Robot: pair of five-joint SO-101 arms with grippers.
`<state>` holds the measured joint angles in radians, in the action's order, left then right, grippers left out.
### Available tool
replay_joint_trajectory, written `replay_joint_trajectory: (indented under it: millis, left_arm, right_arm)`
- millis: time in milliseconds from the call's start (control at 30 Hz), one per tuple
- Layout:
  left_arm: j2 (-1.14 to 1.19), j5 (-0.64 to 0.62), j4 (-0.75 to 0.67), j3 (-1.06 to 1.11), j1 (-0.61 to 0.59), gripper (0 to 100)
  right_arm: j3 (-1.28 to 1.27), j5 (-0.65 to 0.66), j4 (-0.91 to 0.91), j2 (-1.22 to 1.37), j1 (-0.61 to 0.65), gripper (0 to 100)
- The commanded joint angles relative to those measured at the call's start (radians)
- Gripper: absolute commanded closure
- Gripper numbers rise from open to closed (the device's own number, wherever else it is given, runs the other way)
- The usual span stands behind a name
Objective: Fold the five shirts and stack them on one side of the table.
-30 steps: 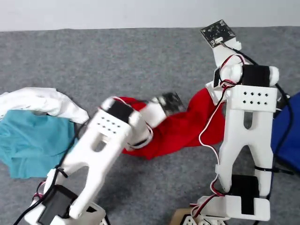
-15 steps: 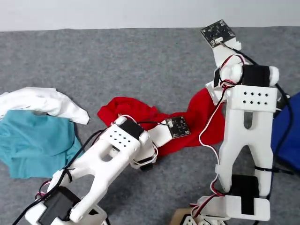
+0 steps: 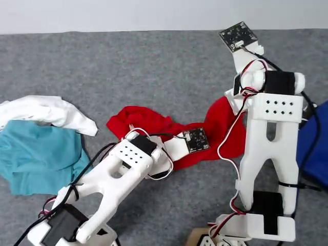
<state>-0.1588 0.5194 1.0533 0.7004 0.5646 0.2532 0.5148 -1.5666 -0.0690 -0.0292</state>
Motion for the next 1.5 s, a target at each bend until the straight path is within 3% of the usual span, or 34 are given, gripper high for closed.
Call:
replay_joint_trajectory:
  millis: [0, 300, 400, 567, 867, 1100, 1333, 1467]
  left_arm:
    - [-0.003, 0.031, 0.018, -0.005, -0.009, 95]
    - [-0.006, 0.032, 0.1, -0.039, -0.011, 100]
    - [-0.014, 0.031, 0.149, -0.114, -0.06, 100]
    - [-0.014, 0.015, 0.29, -0.377, -0.212, 100]
    - [-0.014, -0.233, 0.525, -0.886, -0.365, 100]
    - [-0.014, -0.27, 0.697, -1.245, -0.365, 100]
    - [-0.08, -0.279, 0.7, -1.511, -0.361, 100]
    - [-0.155, -0.325, 0.7, -1.543, -0.353, 100]
  right_arm:
    - [0.011, 0.009, 0.004, -0.036, -0.004, 98.7]
    - [0.011, 0.008, 0.004, -0.038, -0.004, 98.8]
    - [0.012, 0.008, 0.002, -0.038, -0.004, 98.8]
    - [0.017, 0.006, -0.012, -0.047, -0.004, 98.8]
    - [0.017, 0.006, -0.01, -0.217, 0.022, 98.8]
    - [0.015, 0.005, -0.042, -0.367, 0.022, 98.8]
    - [0.017, 0.006, -0.042, -0.595, 0.015, 98.8]
    - [0.017, 0.006, -0.05, -0.716, 0.002, 98.8]
